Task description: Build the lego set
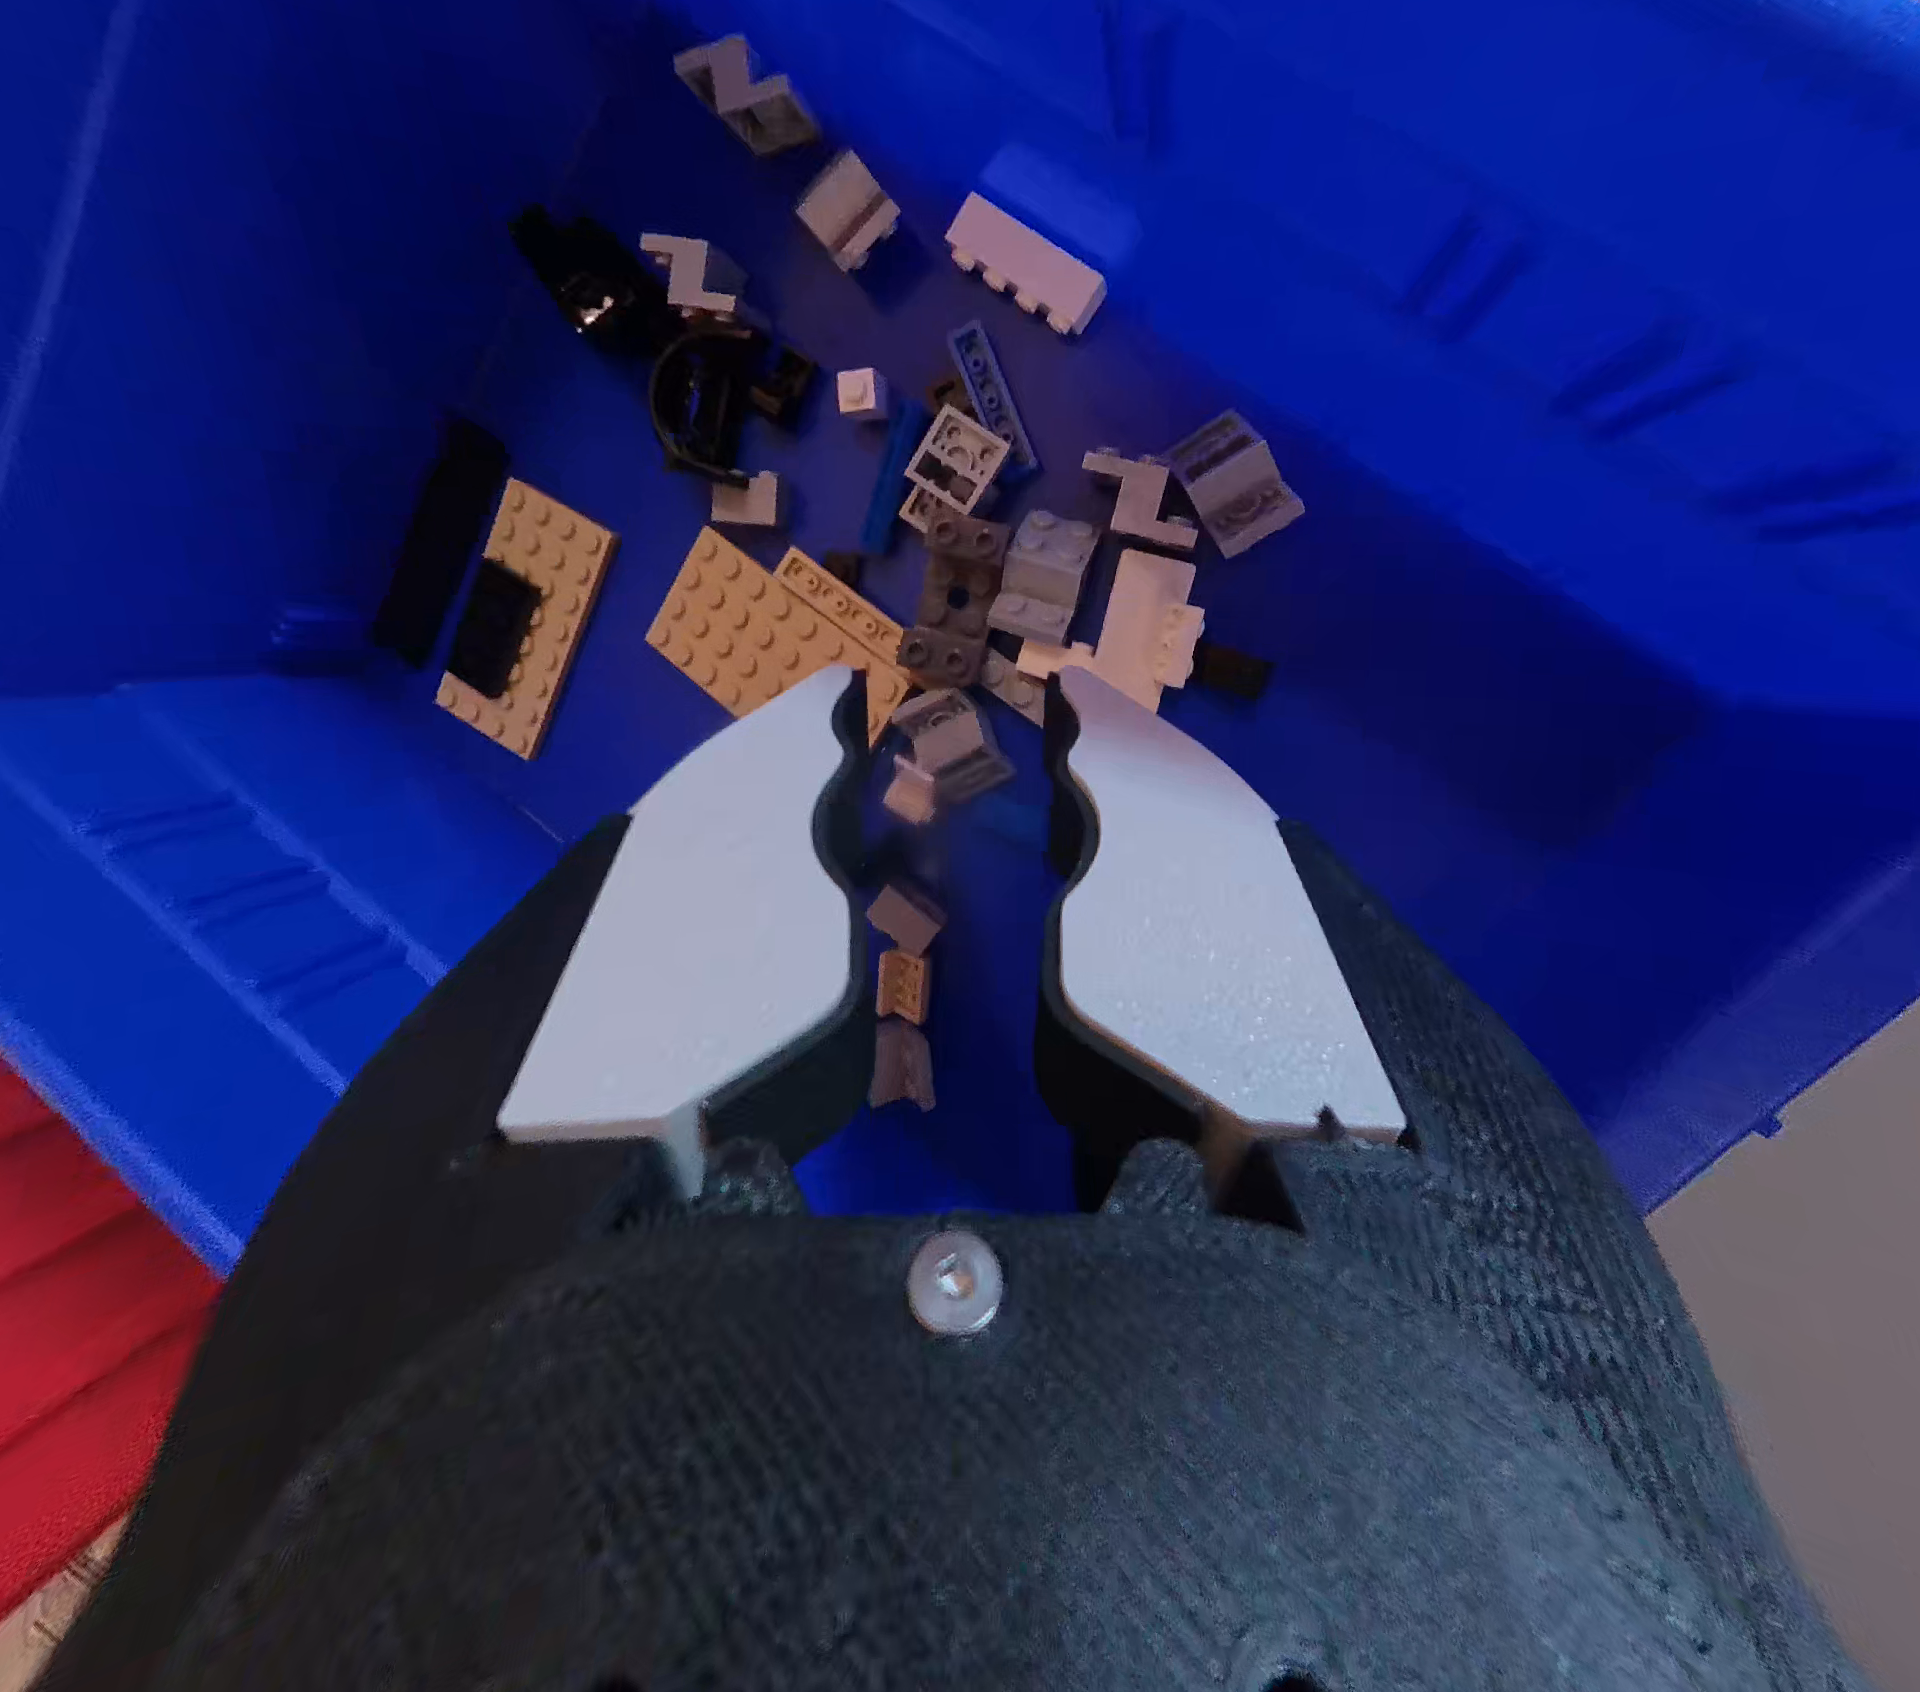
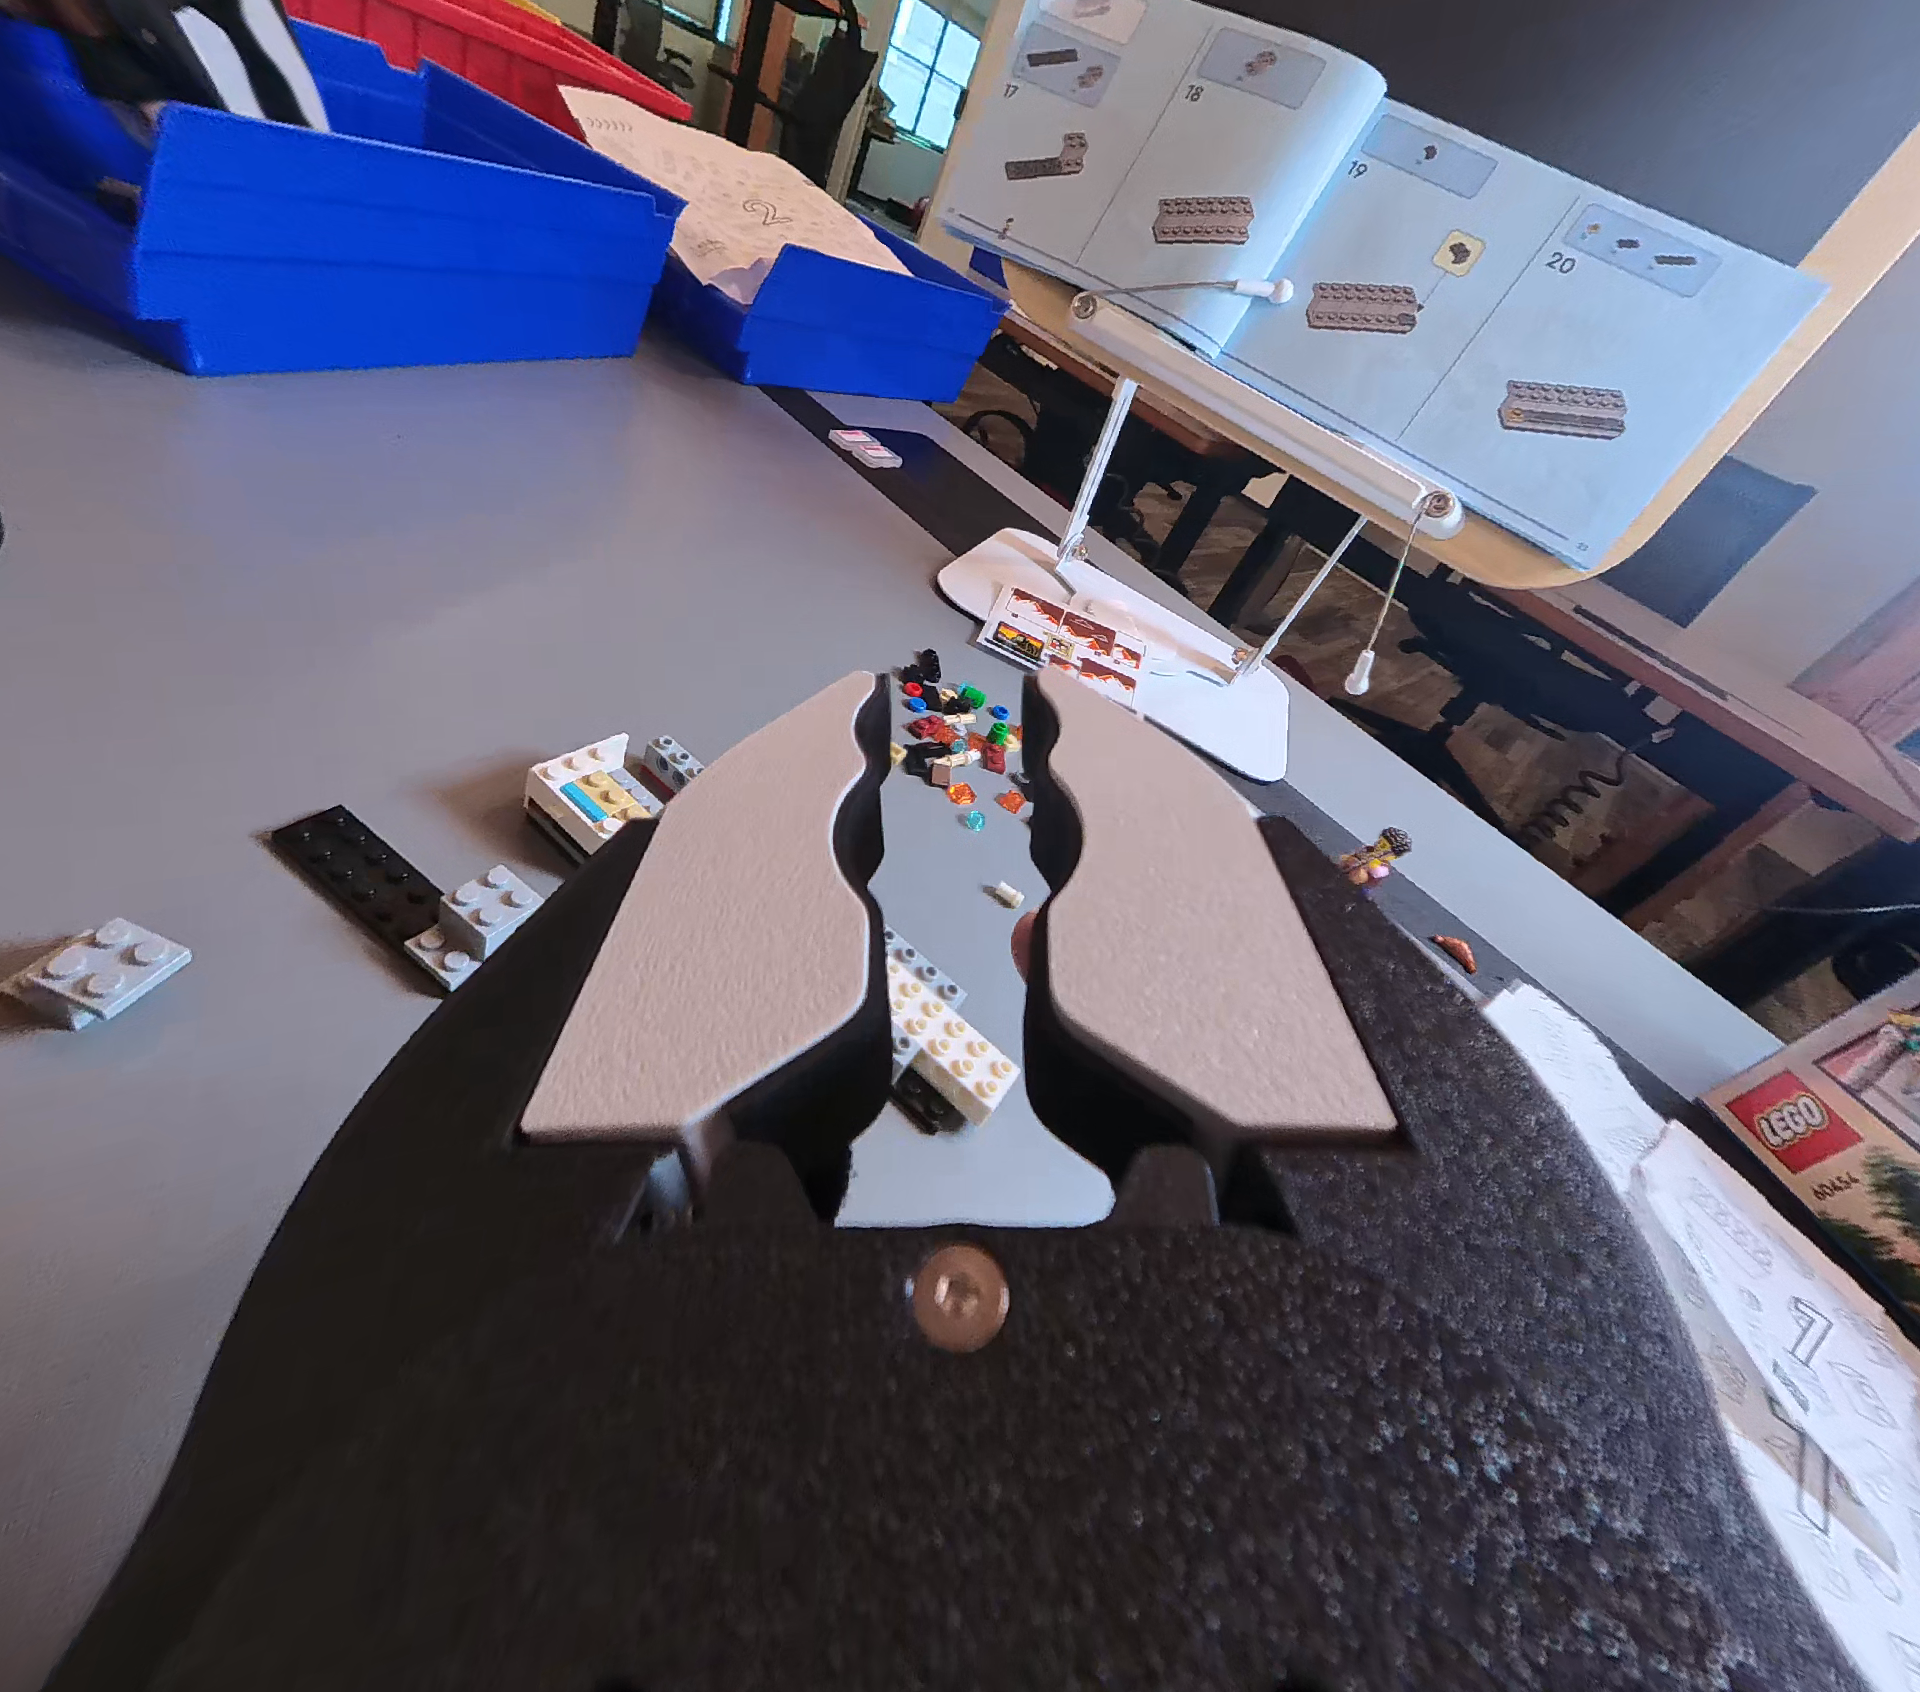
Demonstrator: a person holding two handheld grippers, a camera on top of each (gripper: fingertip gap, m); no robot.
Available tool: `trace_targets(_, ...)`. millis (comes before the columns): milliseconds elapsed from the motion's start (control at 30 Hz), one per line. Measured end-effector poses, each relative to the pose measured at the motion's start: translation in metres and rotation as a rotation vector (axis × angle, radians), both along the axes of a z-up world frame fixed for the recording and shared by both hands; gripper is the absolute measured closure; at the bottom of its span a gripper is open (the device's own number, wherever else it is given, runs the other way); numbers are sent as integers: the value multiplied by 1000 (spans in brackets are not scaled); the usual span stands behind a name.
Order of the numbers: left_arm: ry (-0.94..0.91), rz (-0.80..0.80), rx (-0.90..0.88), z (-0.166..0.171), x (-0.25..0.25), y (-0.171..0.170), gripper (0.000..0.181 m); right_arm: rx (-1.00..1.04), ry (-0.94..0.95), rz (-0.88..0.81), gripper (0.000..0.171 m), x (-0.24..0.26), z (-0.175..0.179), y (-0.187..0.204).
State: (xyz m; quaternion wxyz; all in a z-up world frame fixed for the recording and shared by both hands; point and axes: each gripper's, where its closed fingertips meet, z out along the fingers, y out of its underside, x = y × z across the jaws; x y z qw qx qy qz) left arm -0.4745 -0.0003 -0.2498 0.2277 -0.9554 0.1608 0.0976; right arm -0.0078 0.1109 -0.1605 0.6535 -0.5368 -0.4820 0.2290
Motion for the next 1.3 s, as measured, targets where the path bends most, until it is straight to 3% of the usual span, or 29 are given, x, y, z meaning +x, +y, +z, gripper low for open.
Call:
trace_targets(233,3,-24,-118,-21,-11,10,151,-1,3,-4,148,2,1,1)
trace_targets(300,-23,-35,-128,-22,-8,11,162,2,4,-2,148,3,2,1)
trace_targets(467,95,55,-95,-8,-29,10,164,4,2,-7,149,6,2,3)
trace_targets(567,144,135,-16,10,-41,13,147,-8,4,-14,149,7,1,6)
trace_targets(800,-30,-43,-100,-12,12,11,147,-6,-6,-5,149,4,0,2)
trace_targets(933,-93,-26,-117,-27,14,17,149,0,-16,-2,149,3,-1,1)
trace_targets(967,-132,-20,-104,-28,16,20,160,1,-20,-3,149,2,-1,1)
trace_targets(1033,-161,-5,-100,-29,15,22,164,7,-28,-7,150,2,-3,1)
trace_targets(1167,-102,13,-4,-4,6,25,164,15,-22,-7,151,3,0,1)
trace_targets(1300,-57,-47,252,64,29,31,164,7,-21,-8,151,3,-2,3)
